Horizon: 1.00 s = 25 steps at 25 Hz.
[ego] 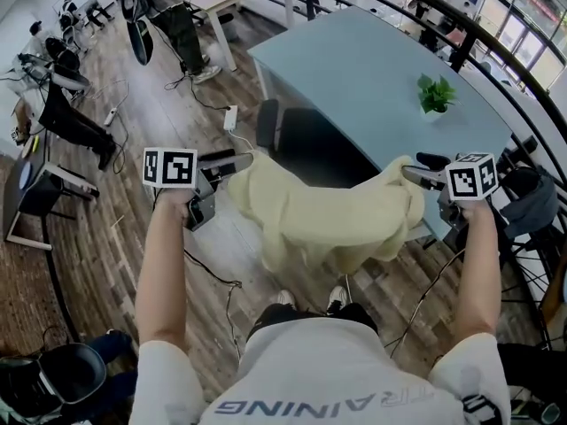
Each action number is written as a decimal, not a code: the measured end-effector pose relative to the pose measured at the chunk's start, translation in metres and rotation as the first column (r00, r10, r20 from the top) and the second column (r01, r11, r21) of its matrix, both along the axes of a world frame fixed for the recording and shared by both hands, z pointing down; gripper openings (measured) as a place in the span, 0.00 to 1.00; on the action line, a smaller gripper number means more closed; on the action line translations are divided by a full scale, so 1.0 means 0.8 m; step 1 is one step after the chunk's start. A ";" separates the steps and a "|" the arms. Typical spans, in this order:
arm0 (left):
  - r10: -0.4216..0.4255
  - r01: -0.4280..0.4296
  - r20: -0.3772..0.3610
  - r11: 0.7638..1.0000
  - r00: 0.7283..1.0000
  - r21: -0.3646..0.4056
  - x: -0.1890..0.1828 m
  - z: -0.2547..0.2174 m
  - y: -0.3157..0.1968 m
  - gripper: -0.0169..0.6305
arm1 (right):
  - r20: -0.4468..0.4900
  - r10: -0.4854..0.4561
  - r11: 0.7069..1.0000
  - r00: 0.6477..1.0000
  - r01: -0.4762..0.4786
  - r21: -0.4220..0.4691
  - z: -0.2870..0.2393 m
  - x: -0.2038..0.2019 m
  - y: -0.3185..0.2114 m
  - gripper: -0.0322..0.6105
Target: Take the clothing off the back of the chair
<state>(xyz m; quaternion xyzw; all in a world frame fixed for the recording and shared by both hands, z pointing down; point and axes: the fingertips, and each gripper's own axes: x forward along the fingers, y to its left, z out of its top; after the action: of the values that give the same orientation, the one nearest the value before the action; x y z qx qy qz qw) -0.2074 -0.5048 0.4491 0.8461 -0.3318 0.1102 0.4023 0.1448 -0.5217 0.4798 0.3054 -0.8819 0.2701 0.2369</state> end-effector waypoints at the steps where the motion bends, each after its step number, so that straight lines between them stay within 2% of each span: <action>1: 0.035 -0.035 -0.005 0.999 0.999 -0.028 0.006 0.004 0.000 0.53 | -0.010 -0.028 0.999 1.000 0.028 -0.034 0.009 -0.001 0.000 0.54; 5: 0.148 -0.151 -0.032 0.979 0.989 -0.136 0.020 0.018 0.000 0.54 | -0.025 -0.131 0.984 0.991 0.127 -0.123 0.029 -0.005 0.002 0.57; 9: 0.214 -0.224 -0.073 0.952 0.974 -0.208 0.027 0.023 0.001 0.54 | 0.025 -0.207 0.955 0.978 0.207 -0.213 0.039 -0.012 0.003 0.57; 12: 0.245 -0.266 -0.120 0.938 0.962 -0.222 0.036 0.017 0.003 0.43 | 0.056 -0.259 0.924 0.964 0.264 -0.276 0.046 -0.019 0.007 0.56; 13: 0.249 -0.272 -0.127 0.939 0.960 -0.212 0.039 0.014 0.004 0.36 | 0.060 -0.276 0.916 0.959 0.281 -0.286 0.048 -0.022 0.011 0.49; 14: 0.252 -0.272 -0.123 0.942 0.960 -0.195 0.041 0.011 0.005 0.29 | 0.049 -0.285 0.915 0.957 0.287 -0.282 0.050 -0.022 0.013 0.37; 15: 0.254 -0.270 -0.108 0.948 0.961 -0.170 0.044 0.009 0.006 0.23 | 0.025 -0.287 0.922 0.958 0.283 -0.265 0.051 -0.022 0.013 0.20; 16: 0.256 -0.266 -0.083 0.954 0.963 -0.141 0.046 0.006 0.007 0.19 | -0.001 -0.285 0.930 0.958 0.277 -0.242 0.050 -0.022 0.014 0.13; 18: 0.251 -0.252 -0.020 0.964 0.968 -0.082 0.047 0.002 0.008 0.13 | -0.031 -0.275 0.945 0.961 0.265 -0.191 0.043 -0.022 0.016 0.11; 20: 0.225 -0.224 0.050 0.974 0.973 -0.020 0.044 -0.001 0.008 0.12 | -0.044 -0.240 0.963 0.970 0.232 -0.134 0.032 -0.020 0.016 0.11; 25: 0.088 -0.127 0.232 0.979 0.969 0.157 0.035 -0.011 0.011 0.11 | -0.053 -0.070 0.997 0.996 0.072 0.025 -0.003 -0.009 0.012 0.11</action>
<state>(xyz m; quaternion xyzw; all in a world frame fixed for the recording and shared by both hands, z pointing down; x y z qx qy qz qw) -0.1798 -0.4962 0.4401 0.8764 -0.3367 0.1978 0.2817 0.1379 -0.5123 0.4773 0.2840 -0.8893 0.2414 0.2651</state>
